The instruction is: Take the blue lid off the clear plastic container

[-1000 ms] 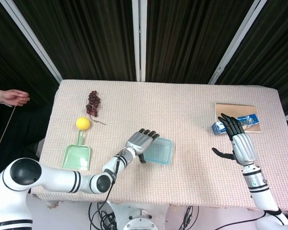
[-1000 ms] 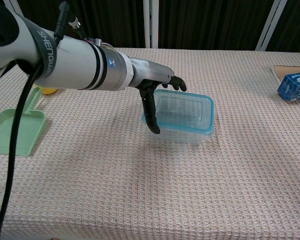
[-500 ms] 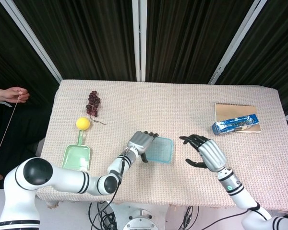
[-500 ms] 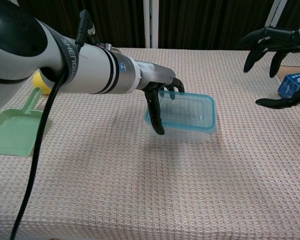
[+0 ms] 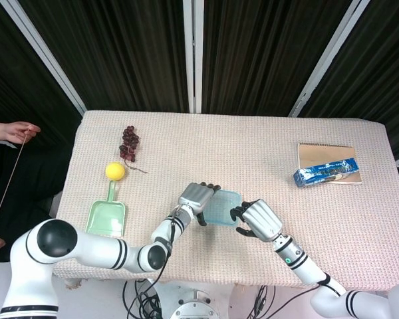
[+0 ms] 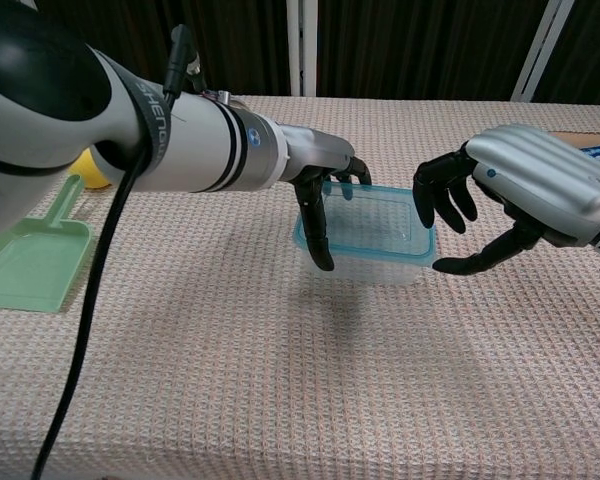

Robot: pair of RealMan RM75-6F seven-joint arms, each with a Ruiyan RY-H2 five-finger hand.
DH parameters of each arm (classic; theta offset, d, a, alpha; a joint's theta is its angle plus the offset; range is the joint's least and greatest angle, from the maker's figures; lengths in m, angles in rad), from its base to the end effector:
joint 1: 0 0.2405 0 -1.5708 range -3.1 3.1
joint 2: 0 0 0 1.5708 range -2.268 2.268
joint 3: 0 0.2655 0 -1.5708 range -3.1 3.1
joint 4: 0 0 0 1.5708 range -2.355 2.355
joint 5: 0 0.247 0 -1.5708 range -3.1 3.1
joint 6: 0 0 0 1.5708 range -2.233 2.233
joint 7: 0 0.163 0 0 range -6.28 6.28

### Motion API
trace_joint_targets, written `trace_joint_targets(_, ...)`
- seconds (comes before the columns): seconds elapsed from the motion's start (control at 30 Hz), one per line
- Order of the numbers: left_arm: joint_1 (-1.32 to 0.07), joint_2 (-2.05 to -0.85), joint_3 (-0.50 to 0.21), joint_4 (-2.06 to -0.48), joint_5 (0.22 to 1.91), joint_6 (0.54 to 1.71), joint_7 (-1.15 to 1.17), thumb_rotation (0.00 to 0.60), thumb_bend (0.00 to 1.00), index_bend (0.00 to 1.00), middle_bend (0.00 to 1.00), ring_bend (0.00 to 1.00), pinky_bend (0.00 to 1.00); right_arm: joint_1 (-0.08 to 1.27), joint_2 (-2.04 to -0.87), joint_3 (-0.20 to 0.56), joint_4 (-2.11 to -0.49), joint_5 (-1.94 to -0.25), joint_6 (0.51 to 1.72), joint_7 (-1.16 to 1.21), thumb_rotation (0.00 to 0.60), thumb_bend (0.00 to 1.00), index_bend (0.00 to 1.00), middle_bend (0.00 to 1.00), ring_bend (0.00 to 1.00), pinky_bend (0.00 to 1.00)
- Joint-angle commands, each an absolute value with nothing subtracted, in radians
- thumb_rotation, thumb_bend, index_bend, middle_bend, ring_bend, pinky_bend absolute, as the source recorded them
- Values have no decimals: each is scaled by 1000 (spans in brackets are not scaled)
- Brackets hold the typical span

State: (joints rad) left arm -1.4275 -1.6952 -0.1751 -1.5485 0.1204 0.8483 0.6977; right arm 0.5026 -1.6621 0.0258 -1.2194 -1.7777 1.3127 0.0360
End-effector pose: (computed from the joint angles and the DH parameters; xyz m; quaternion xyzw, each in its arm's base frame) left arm 0.0252 0.3563 -0.1499 -0.8130 -0.4395 -0.2284 0.3060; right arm -0.1919 -0.2897 -0.0669 0.7489 -0.2753 0.5020 0.3336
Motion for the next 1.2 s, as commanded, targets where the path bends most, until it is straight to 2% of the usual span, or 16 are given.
trace_joint_targets(0.03,-1428,-1697,-176,-1547,121,848,698,600,31,145,245,159,274,508,-1681,23,-1200,-1773,1312,31,600,7,600,694,669,900)
trace_joint_targets(0.83,-1432,-1700,-172,-1559,131,860,706,600,31,143,245,159,271,534,-1716,27,-1173,-1738,1316,3,600,6,606,694,672,916)
trace_joint_targets(1.2,-1425,-1718,-165,-1545,157,870,707,600,31,143,245,159,263,536,-1699,35,-1199,-1726,1332,-3,600,77,606,693,672,918)
